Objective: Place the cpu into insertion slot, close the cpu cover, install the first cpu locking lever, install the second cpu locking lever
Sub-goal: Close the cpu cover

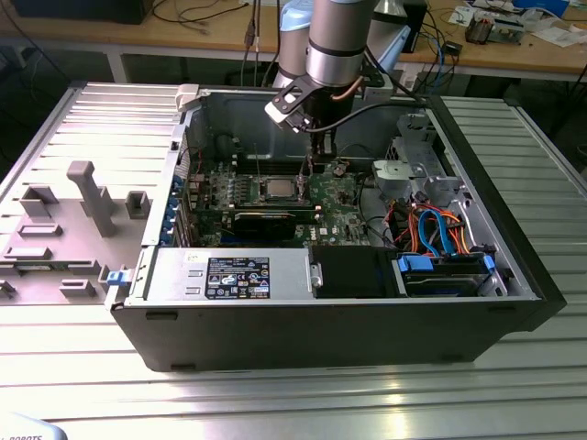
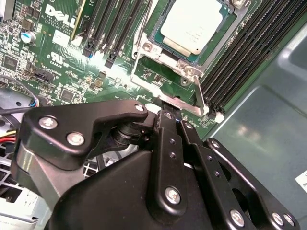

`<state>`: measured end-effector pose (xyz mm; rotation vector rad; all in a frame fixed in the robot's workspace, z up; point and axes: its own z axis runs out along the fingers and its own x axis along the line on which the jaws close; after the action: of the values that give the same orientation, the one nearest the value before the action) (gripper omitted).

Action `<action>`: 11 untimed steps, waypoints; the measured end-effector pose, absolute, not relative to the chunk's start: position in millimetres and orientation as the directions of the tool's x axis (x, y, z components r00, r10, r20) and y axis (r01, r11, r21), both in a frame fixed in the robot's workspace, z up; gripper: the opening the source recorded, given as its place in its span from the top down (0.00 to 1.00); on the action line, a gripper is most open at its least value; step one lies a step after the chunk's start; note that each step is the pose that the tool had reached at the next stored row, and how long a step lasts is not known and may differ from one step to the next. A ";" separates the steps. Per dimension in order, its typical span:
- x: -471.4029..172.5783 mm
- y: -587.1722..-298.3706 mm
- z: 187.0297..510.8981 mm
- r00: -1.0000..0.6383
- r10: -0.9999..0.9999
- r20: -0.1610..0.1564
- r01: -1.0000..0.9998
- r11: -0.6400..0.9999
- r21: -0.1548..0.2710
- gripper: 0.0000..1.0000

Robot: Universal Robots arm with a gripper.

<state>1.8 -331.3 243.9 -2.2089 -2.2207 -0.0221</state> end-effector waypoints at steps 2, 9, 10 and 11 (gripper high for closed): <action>1.5 -331.3 243.9 -0.005 1.000 0.017 1.000 0.005 0.004 0.89; -0.5 -331.3 243.8 -0.005 1.000 0.017 1.000 0.005 0.003 0.89; -0.6 -331.3 243.8 -0.005 1.000 0.017 1.000 0.005 0.004 0.89; -0.8 -331.3 243.8 -0.005 1.000 0.017 1.000 0.005 0.004 0.89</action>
<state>-0.8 -331.3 243.8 -2.2088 -2.2208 -0.0223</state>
